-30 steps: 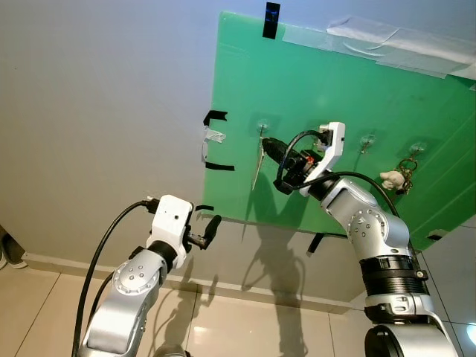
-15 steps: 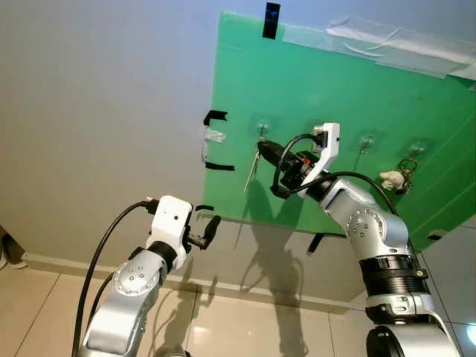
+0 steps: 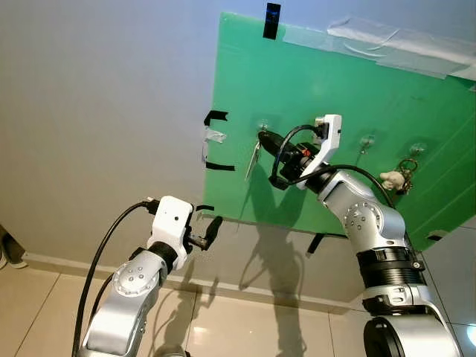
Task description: Hang keys on a hook
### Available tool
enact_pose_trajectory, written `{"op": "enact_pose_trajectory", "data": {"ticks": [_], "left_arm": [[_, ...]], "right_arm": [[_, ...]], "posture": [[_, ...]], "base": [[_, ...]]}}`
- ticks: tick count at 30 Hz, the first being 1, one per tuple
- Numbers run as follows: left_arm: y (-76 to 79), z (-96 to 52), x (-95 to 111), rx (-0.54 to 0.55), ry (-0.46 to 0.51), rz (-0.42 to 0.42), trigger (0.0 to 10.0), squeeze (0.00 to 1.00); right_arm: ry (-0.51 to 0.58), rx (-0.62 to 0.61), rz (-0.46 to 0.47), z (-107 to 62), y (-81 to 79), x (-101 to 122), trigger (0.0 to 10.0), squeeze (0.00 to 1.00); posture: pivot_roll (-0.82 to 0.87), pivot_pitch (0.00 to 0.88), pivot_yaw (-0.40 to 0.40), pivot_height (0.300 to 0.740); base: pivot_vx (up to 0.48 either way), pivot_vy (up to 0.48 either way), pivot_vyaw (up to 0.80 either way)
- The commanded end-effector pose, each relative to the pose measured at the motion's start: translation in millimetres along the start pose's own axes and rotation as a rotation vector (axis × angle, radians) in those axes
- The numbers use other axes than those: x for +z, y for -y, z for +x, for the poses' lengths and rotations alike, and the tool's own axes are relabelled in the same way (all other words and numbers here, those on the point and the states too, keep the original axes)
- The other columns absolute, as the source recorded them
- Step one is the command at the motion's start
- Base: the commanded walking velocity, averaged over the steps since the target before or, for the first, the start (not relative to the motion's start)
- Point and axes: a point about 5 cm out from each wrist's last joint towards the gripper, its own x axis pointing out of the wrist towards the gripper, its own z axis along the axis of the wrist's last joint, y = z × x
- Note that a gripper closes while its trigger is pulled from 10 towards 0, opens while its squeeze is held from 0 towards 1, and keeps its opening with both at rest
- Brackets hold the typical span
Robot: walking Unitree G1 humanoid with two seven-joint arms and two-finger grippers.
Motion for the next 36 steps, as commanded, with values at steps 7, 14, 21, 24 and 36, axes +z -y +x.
{"op": "enact_pose_trajectory", "data": {"ticks": [7, 14, 21, 24, 36], "left_arm": [[-1.6, 1.8, 7.8, -0.092, 0.126, -0.002, 10.0, 0.00], [12.4, -0.3, 17.1, -0.170, 0.232, -0.004, 10.0, 0.00], [15.8, -0.2, 20.0, -0.194, 0.263, -0.004, 10.0, 0.00], [15.9, 0.1, 20.4, -0.191, 0.267, -0.002, 10.0, 0.00], [17.0, -0.4, 18.8, -0.175, 0.266, -0.008, 10.0, 0.00]], "right_arm": [[0.026, -0.023, 0.067, -1.7, 8.9, 3.8, 10.0, 0.00], [0.030, -0.024, 0.119, -0.8, 12.4, 2.8, 10.0, 0.00], [0.016, -0.018, 0.141, 2.1, 13.3, -0.5, 10.0, 0.00], [0.006, -0.017, 0.150, 3.5, 13.7, -2.6, 10.0, 0.00], [-0.024, -0.049, 0.246, 3.7, 22.8, -11.7, 10.0, 0.00]], "posture": [[0.16, 0.000, -0.128, 0.740], [0.15, 0.000, -0.126, 0.740], [0.15, 0.000, -0.128, 0.740], [0.15, 0.000, -0.130, 0.740], [0.16, 0.000, -0.143, 0.740]], "base": [[0.000, 0.000, 0.00], [0.000, 0.000, 0.00], [0.000, 0.000, 0.00], [0.000, 0.000, 0.00], [0.000, 0.000, 0.00]]}}
